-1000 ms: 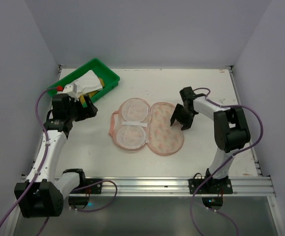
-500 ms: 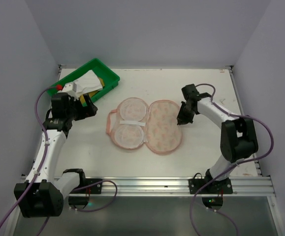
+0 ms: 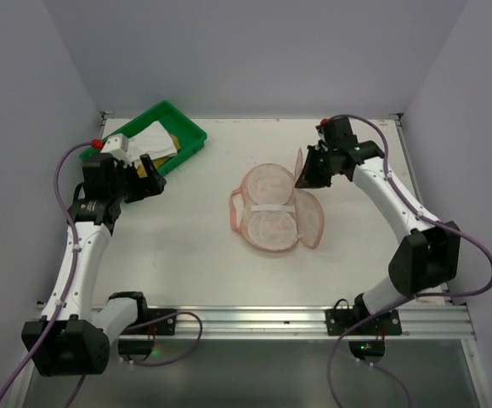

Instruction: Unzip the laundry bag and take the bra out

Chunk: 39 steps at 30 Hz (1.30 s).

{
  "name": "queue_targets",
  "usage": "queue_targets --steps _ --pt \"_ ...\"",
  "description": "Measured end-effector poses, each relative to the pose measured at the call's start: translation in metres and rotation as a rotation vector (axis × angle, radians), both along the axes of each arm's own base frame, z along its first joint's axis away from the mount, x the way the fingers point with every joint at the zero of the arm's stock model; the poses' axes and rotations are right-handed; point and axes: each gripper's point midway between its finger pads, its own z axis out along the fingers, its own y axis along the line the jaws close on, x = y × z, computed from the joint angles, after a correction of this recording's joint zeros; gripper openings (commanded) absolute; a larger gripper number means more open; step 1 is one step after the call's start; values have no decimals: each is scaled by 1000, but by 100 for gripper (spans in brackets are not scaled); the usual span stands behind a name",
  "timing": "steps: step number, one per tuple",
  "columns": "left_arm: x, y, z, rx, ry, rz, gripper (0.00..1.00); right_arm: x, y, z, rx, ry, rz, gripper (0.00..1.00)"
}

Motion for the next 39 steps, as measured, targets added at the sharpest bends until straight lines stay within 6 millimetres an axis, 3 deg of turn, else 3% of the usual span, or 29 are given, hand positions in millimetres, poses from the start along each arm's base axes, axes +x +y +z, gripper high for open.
queue_targets --steps 6,12,15,16,18,19,20,23,27,32,35,37,39 --pt "0 0 -1 -1 1 -1 100 0 50 -31 113 107 86 1" --pt "-2 -1 -6 -5 16 -5 100 3 91 -41 224 129 118 3" --pt "-3 -2 -9 -7 21 -6 100 6 111 -50 262 133 114 32" --pt "-3 -2 -10 -9 25 -5 100 7 119 -54 275 137 119 57" --pt "-3 -2 -12 -15 33 -4 100 5 131 -60 294 148 131 76" --pt "-3 -3 -13 -18 36 -4 100 4 136 -62 302 153 139 93" --pt "-2 -3 -14 -22 39 -3 100 2 140 -62 311 159 145 99" --pt "-3 -3 -13 -28 39 1 100 -2 144 -56 311 135 176 99" --pt "-6 -4 -8 -30 30 5 100 1 127 -27 272 32 176 99" --pt "-14 4 24 -1 -43 41 100 -1 69 74 225 -315 98 99" --pt "-24 12 57 35 -137 79 100 -24 26 132 181 -540 23 99" --pt "-35 22 81 79 -196 116 100 -41 5 152 156 -641 -17 99" --pt "-46 32 104 124 -249 164 100 -59 -17 160 123 -709 -62 99"
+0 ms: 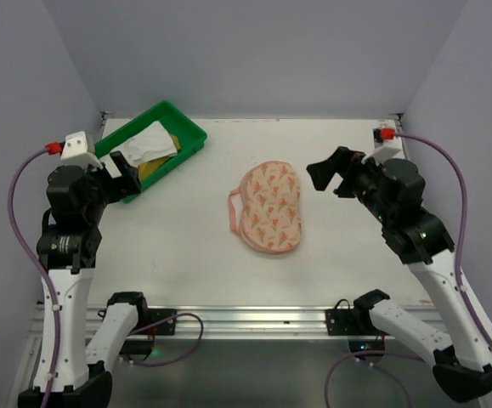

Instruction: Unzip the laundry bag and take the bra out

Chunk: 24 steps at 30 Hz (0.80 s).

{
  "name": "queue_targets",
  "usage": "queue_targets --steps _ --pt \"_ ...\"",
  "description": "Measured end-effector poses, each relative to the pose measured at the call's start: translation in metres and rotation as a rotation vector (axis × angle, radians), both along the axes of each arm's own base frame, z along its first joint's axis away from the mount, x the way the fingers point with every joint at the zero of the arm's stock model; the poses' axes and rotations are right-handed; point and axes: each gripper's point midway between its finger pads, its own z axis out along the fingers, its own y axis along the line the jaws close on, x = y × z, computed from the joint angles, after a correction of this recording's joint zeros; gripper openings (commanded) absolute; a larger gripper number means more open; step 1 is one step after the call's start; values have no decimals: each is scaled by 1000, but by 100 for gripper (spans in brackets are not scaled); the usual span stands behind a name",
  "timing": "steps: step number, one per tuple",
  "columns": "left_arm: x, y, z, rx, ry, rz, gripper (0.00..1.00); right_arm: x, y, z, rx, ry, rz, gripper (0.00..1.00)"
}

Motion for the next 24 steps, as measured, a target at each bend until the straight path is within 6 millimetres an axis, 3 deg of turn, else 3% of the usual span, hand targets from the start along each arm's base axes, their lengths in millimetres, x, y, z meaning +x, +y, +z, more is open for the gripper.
queue_targets --steps 4,9,15,21,24 --pt "-21 9 31 60 -76 61 100 -29 -40 1 -32 -96 -116 99" --pt "-54 10 47 64 -185 79 100 -57 -69 4 -51 -216 -174 99" --pt "-95 19 40 46 -300 125 100 -77 -90 13 -47 -324 -230 99" --pt "-106 30 19 60 -284 182 100 -84 -99 0 -44 -346 -259 99" --pt "-115 39 19 60 -301 230 100 -84 -99 -6 -49 -339 -261 99"
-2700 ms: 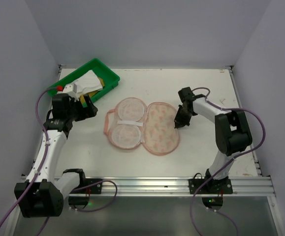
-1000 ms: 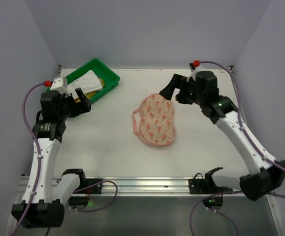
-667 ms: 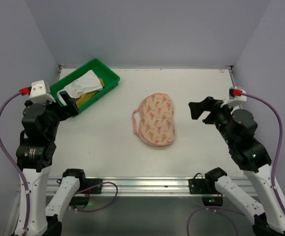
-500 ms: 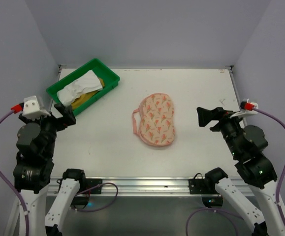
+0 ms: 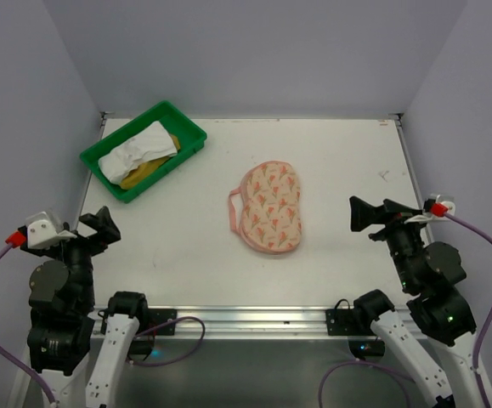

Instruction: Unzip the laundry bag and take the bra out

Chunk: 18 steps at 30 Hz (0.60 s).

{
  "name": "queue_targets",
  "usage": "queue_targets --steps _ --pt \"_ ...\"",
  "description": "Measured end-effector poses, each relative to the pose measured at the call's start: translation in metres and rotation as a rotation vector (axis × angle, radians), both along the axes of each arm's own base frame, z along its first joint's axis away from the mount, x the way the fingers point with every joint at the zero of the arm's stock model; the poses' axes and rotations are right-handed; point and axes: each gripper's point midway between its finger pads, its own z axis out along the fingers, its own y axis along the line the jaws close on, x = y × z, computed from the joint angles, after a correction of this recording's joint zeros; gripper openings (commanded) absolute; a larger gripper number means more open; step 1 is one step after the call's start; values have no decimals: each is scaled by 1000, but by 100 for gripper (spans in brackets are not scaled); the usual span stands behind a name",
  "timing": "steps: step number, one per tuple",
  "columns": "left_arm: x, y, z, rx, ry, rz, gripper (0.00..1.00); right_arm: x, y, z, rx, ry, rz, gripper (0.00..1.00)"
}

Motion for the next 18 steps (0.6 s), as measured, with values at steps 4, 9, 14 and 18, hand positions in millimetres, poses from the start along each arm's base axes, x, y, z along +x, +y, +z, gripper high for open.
queue_targets --steps 4,9,14,18 --pt "-9 8 5 -16 -41 44 100 1 0 -4 -3 9 -3 99" --pt "-8 10 1 -28 -35 61 100 1 0 -3 2 -1 -2 99" --pt "-4 8 -4 -49 -30 61 100 0 0 -3 5 -8 -2 99" --pt "-1 7 -6 -63 -28 58 100 0 0 -1 8 -18 -2 99"
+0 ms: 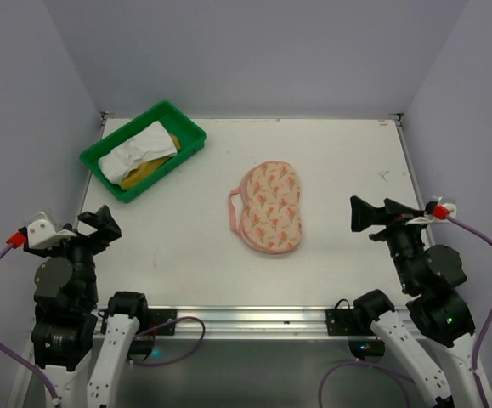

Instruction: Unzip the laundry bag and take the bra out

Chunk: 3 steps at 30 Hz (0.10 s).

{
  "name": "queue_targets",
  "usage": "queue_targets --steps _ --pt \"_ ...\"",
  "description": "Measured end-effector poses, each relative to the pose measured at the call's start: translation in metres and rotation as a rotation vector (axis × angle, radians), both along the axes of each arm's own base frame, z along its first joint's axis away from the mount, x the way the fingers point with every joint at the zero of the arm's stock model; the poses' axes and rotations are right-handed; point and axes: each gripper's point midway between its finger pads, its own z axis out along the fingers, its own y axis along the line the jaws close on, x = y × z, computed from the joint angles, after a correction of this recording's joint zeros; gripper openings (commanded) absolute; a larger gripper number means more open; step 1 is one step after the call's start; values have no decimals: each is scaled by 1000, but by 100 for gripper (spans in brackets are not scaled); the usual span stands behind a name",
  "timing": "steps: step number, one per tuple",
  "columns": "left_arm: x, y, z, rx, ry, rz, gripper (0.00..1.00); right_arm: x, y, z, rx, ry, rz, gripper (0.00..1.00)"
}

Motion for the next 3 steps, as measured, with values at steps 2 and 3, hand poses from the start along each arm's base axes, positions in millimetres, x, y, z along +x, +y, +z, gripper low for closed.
queue_targets --steps 2,3 --pt "2 -1 -1 -6 1 -1 100 0 0 1 0 -6 0 99" --pt "3 -1 -1 -9 1 -1 100 0 0 2 -1 -8 0 99"
